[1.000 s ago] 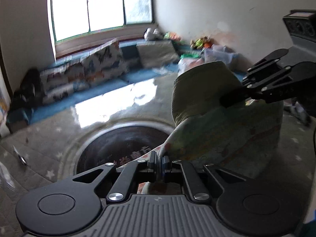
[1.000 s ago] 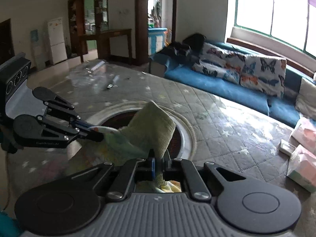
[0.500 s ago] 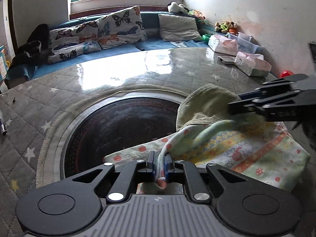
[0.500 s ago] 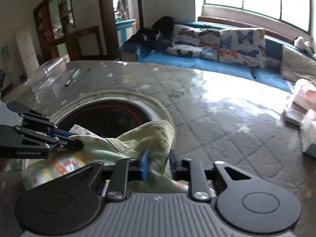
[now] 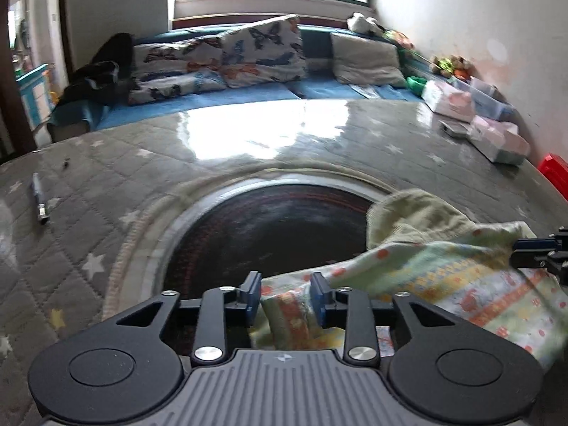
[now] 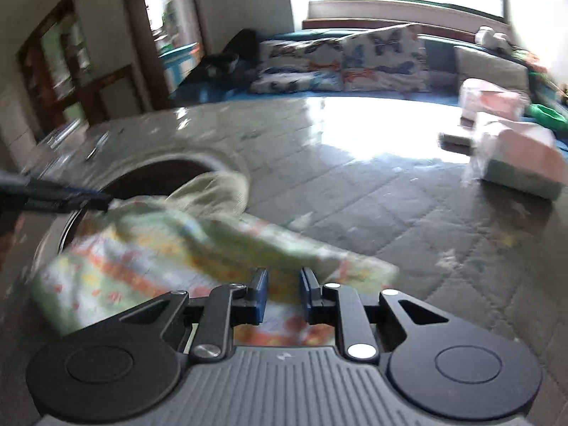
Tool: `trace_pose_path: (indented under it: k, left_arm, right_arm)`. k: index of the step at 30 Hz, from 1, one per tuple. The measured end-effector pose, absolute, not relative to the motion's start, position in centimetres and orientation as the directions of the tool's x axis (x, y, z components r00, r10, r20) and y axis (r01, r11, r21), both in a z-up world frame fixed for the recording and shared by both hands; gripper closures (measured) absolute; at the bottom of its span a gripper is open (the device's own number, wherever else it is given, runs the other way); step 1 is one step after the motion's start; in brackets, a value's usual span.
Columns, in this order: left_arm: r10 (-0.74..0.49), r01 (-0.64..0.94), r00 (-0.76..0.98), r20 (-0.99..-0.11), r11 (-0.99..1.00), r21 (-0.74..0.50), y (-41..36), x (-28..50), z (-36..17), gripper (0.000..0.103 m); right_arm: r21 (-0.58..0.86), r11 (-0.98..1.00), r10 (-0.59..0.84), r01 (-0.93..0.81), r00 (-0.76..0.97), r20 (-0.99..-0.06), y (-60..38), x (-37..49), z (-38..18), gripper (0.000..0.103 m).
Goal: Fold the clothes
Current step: 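Lay the hem down on the collar and open the right gripper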
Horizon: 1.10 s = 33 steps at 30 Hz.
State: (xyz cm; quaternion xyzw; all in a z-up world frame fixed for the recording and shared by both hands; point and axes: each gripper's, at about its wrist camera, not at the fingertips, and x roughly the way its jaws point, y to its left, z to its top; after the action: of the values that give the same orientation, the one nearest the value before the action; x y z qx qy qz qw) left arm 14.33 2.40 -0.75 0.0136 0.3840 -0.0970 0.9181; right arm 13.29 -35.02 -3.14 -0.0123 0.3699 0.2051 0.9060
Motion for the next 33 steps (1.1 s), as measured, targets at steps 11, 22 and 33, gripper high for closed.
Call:
trace_pose_path:
  k: [11,22,33]
  left_arm:
    - [-0.323,0.283,0.689,-0.65,0.944,-0.169,-0.2,11.6,1.7,0.066]
    - [-0.351,0.276,0.629,-0.693,0.935,-0.223,-3.5,15.7,-1.4,0.066]
    - [-0.347,0.277,0.665,-0.661,0.937,-0.213,-2.3,13.0,-0.2,0.063]
  right_arm:
    - [0.161,0.85,0.475,-0.501,0.599,-0.645,-30.2,14.0,-2.0,0.084]
    - [0.153,0.867,0.443,-0.474,0.593,-0.672,-27.7,17.0,-3.6,0.085]
    - [0.1,0.806,0.497,-0.584,0.574,-0.65,-26.6,12.4,-1.7,0.075]
